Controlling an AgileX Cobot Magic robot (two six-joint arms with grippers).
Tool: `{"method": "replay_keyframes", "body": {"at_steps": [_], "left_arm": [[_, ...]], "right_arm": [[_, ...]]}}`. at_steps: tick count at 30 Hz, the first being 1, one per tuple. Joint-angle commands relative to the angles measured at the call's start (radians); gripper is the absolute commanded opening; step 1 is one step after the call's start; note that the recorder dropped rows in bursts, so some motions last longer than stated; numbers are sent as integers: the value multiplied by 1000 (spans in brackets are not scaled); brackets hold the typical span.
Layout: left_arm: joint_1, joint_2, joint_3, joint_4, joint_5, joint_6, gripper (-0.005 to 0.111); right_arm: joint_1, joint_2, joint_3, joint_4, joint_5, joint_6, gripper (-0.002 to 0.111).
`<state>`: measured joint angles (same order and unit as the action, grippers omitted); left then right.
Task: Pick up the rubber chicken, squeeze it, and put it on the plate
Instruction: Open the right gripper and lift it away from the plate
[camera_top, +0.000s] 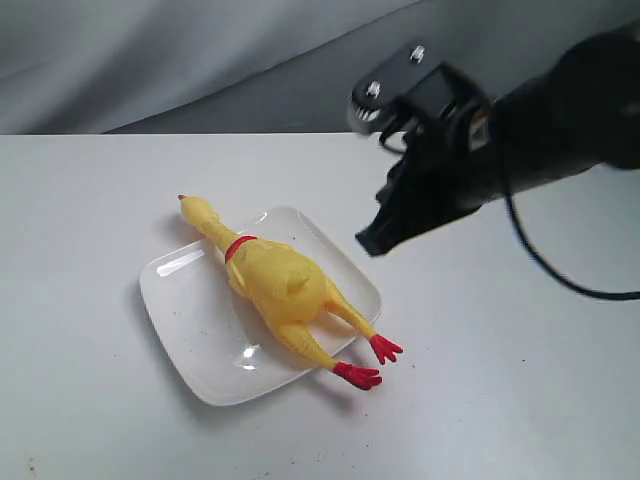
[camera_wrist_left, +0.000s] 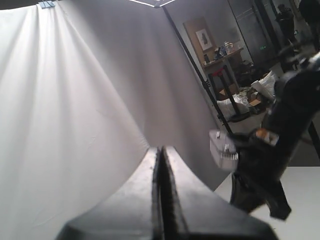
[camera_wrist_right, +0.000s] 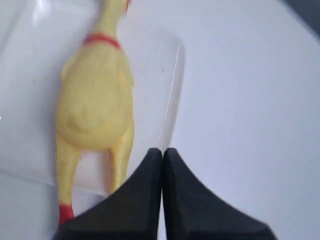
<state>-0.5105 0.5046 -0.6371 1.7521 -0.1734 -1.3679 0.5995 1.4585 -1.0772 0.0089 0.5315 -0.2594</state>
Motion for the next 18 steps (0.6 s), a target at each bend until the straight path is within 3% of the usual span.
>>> {"method": "replay_keyframes", "body": {"at_steps": [1,9,18], "left_arm": [[-3,-5,5,-8,15,-16,0],[-3,-5,5,-8,15,-16,0],[-3,-5,5,-8,15,-12,0]], "right_arm": [[49,-274,-7,36,-89,13,0],[219,-682,165,36,-380,7,0],[231,-888,284,47,-337,11,0]]}}
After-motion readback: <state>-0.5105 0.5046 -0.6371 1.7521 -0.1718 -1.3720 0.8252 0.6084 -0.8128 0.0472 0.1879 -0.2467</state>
